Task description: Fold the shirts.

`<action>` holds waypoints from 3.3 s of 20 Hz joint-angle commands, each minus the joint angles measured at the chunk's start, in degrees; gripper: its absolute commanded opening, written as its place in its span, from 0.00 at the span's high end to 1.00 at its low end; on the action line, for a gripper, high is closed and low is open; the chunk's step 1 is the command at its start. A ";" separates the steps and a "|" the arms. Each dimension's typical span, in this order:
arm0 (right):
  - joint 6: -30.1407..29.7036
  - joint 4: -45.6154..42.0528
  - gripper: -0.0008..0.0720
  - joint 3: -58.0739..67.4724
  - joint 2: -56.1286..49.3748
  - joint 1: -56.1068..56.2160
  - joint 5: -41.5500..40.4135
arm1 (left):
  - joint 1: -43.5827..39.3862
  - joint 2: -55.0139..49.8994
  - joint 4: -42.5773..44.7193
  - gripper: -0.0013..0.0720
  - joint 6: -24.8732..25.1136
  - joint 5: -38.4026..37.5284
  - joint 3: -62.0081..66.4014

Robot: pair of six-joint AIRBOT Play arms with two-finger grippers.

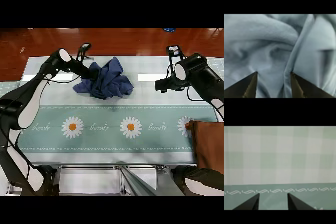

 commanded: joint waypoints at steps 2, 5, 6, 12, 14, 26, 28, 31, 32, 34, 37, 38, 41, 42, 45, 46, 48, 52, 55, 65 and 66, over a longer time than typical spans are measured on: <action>0.52 0.07 0.43 -0.02 -0.04 0.04 0.07 | -2.05 -2.25 2.62 0.35 1.25 -2.49 0.42; 0.50 0.04 0.43 -0.02 -0.04 0.04 0.04 | -3.02 -2.56 6.03 0.70 1.22 -4.90 0.42; 0.50 0.00 0.43 -0.02 -0.04 0.04 0.00 | -3.13 -2.49 6.88 0.92 1.20 -5.66 0.46; 0.57 -0.33 0.43 0.00 1.22 0.04 0.94 | -2.23 -0.15 10.95 0.95 -4.76 -16.65 8.68; 0.55 -0.44 0.43 0.00 3.91 0.04 0.59 | -1.14 2.97 10.91 0.95 -7.50 -18.49 11.52; 0.22 1.55 0.43 0.00 28.57 0.04 0.96 | -0.63 35.12 2.51 0.95 -11.91 -10.56 15.12; -0.57 3.13 0.43 0.00 31.71 0.04 1.51 | -1.14 38.62 2.01 0.95 -11.89 -15.10 15.04; -1.46 4.28 0.43 0.00 35.23 0.04 3.13 | -4.72 45.05 1.97 0.95 -11.85 -17.14 8.76; -1.88 4.63 0.43 0.00 36.06 0.04 4.09 | -6.12 47.41 1.88 0.95 -11.85 -16.90 5.42; -2.69 6.58 0.43 0.00 37.00 0.04 7.45 | -9.38 52.57 -0.07 0.95 -11.65 -15.21 -3.23; -5.64 11.91 0.43 -0.50 37.18 0.04 9.38 | -13.88 58.97 -0.63 0.95 -11.89 -11.30 -16.48; -6.40 12.68 0.43 -0.87 37.18 0.04 9.14 | -14.60 60.63 -0.70 0.95 -12.59 -10.10 -20.50; -6.45 12.76 0.43 -1.81 37.18 0.04 9.73 | -14.82 65.09 -3.39 0.95 -13.51 -5.62 -32.00; -6.38 12.90 0.43 -2.36 37.18 0.04 9.84 | -14.78 66.42 -4.02 0.95 -13.79 -4.59 -35.85; -5.90 14.10 0.43 -5.44 37.18 0.04 9.31 | -14.75 68.39 -4.02 0.95 -13.81 -1.29 -48.54; -5.88 14.95 0.43 -7.08 37.18 0.04 8.50 | -14.71 68.11 -4.00 0.95 -13.79 0.63 -53.22; -5.38 16.94 0.43 -11.54 37.18 0.04 5.35 | -13.31 66.99 -4.00 0.95 -13.79 6.36 -61.70; -1.92 19.34 0.43 -22.86 37.09 0.04 -4.13 | -9.46 61.22 -3.91 0.30 -17.20 9.27 -68.54; -1.25 19.93 0.43 -26.14 34.69 -0.20 -8.52 | -6.71 58.51 -1.55 0.29 -17.22 2.25 -65.68; -13.20 35.43 0.43 -29.94 33.09 -38.51 -11.72 | 22.45 73.59 -20.59 0.29 -7.89 -16.37 -75.14; -16.98 41.72 0.43 -33.00 32.09 -38.49 -12.92 | 20.92 72.78 -28.13 0.29 -2.80 -14.32 -81.07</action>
